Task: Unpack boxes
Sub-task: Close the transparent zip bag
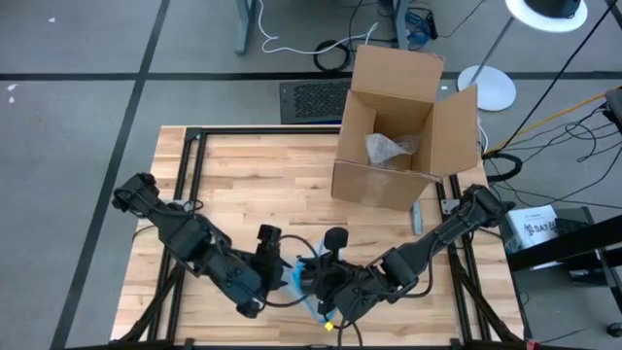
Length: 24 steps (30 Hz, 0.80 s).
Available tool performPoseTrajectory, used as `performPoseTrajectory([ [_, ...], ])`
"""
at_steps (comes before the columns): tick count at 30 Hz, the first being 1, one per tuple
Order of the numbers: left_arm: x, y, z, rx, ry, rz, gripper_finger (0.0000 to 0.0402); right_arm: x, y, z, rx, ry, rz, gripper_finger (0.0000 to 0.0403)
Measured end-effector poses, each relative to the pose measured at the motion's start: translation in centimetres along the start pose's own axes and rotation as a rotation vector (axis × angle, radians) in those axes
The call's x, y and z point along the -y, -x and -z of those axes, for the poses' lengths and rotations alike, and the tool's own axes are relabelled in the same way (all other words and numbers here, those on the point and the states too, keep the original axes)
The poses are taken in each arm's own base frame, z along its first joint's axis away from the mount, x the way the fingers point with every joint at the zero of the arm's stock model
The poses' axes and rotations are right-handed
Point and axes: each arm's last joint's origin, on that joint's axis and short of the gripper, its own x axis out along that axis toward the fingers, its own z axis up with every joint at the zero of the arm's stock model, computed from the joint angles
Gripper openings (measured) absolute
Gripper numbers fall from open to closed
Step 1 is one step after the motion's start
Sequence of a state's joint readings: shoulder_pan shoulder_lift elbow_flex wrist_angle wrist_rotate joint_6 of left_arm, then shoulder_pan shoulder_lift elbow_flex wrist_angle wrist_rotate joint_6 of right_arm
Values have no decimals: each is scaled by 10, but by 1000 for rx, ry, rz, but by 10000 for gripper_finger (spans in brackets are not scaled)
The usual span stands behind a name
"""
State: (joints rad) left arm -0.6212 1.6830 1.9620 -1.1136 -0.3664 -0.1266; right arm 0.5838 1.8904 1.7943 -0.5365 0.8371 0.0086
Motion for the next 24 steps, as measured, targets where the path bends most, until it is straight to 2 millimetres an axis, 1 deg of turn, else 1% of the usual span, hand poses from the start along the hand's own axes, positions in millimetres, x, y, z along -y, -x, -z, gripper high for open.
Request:
performPoseTrajectory([
  [4, -2, 7, -6, 36, 18, 20, 165, 0, 0, 0, 0, 0, 0, 0],
  [8, -3, 6, -5, 26, 37, 45, 165, 0, 0, 0, 1, -1, -1, 0],
  [12, -3, 0, -5, 7, 28, 40, 165, 0, 0, 0, 1, -2, -2, 0],
  [21, 2, -26, -4, -48, -57, -29, 164, 0, 0, 0, 0, -5, -3, 0],
  [24, 2, -27, -4, -49, -58, -50, 159, 0, 0, 0, -3, -6, -1, 0],
])
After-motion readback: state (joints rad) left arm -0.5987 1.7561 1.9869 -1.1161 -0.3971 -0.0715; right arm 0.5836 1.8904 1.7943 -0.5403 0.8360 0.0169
